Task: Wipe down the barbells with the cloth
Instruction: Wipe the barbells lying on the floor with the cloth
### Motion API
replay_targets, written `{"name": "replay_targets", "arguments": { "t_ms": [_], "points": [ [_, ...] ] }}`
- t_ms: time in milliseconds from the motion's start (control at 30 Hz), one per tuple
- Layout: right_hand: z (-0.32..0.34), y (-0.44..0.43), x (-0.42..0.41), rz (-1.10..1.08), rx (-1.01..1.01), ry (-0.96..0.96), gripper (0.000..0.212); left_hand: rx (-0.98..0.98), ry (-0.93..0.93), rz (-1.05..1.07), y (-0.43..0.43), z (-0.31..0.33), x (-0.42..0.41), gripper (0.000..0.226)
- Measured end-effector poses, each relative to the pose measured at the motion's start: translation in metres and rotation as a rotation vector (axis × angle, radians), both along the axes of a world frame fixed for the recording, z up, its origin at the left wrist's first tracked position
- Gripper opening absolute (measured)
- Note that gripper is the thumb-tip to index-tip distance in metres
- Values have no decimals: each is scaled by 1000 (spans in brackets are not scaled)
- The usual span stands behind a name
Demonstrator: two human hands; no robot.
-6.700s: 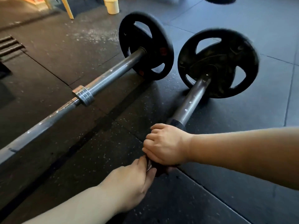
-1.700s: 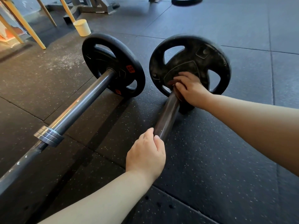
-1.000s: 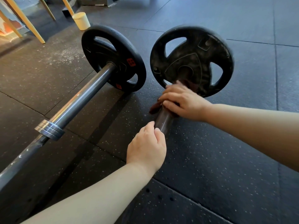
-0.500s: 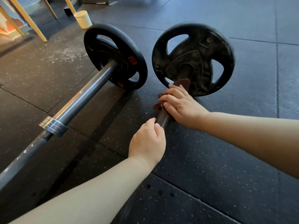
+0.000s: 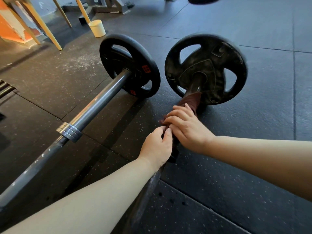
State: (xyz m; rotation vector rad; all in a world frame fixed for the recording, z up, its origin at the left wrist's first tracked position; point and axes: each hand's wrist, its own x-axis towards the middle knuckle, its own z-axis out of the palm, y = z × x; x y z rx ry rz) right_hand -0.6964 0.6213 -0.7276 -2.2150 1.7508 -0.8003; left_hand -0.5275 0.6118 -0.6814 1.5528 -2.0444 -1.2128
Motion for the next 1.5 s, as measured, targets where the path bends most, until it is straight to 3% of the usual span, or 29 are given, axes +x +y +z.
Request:
{"name": "replay_targets", "arguments": {
  "t_ms": [133,200,333,433,500,600,733,833,967,1033,1100,1167,1267,1333,1433,1500],
  "points": [
    [12,-6,-33,197,14,204,50,-131,-126,-81,13,3,0,47],
    [17,-18,-43,98,37,225,54,-216,-215,-109,24,4,0,54],
    [12,-11,-15,-85,81,60,43,-246,-291,-153,41,2,11,85],
    [14,11,0,138,53,88,47,-140,-313,-76,43,-2,19,112],
    [20,10,-11,267,39,192,47,-64,-325,-18,42,-3,20,117],
    [20,-6,-31,191,1,244,52,-44,-314,8,40,-4,17,110],
    [4,-5,-16,-107,1,-1,50,-64,-301,-5,41,-4,15,106],
    [-1,16,8,58,-39,-13,43,-113,-275,-38,38,-7,15,103],
    [9,7,-14,271,-77,174,42,-116,-189,-21,37,-9,13,78],
    [9,-2,-21,185,-79,182,41,-140,-154,-5,39,-9,12,64],
    [4,0,-12,63,-67,75,38,-150,-109,36,39,-10,11,58],
    [-3,11,1,74,-80,11,36,-158,-67,69,37,-12,11,55],
    [3,14,-7,249,-113,137,39,-155,-66,61,36,-14,12,57],
    [9,3,-17,224,-95,217,42,-160,-83,56,36,-15,12,56],
    [5,5,-4,32,-36,98,43,-150,-101,54,37,-14,10,56],
    [2,18,11,67,-15,16,43,-164,-99,45,37,-15,11,56]
  ]
}}
